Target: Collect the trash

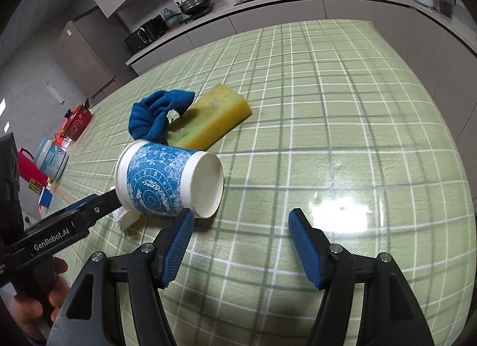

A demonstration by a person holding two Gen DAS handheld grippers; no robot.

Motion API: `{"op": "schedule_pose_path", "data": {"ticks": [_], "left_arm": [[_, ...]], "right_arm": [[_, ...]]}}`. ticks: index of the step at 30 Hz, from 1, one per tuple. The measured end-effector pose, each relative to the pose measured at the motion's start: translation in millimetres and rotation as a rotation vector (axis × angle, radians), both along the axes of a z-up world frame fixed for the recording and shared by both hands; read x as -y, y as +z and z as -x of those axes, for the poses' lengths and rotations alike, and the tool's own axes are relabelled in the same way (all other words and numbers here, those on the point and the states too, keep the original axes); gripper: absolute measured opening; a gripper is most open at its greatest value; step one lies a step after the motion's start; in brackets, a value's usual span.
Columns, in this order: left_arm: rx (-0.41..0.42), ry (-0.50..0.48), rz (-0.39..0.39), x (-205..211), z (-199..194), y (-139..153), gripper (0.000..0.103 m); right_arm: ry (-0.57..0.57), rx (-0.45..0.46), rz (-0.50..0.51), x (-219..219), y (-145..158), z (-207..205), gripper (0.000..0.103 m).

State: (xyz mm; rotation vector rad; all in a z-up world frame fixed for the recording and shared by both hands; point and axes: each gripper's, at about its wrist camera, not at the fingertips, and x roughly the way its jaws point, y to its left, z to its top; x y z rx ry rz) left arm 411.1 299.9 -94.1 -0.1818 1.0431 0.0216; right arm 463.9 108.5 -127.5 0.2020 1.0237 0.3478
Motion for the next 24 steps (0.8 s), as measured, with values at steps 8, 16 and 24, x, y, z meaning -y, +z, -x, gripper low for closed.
{"op": "schedule_pose_path", "data": {"ticks": [8, 16, 24], "left_arm": [[-0.027, -0.100, 0.032, 34.5, 5.5, -0.5, 0.072], [-0.017, -0.103, 0.034, 36.3, 12.0, 1.9, 0.072], [0.010, -0.007, 0.028, 5.1, 11.5, 4.1, 0.072]], "right_arm": [[-0.039, 0.014, -0.002, 16.1, 4.4, -7.1, 0.068], [-0.074, 0.020, -0.017, 32.5, 7.1, -8.7, 0.068], [-0.009, 0.043, -0.065, 4.0, 16.6, -3.3, 0.068]]}}
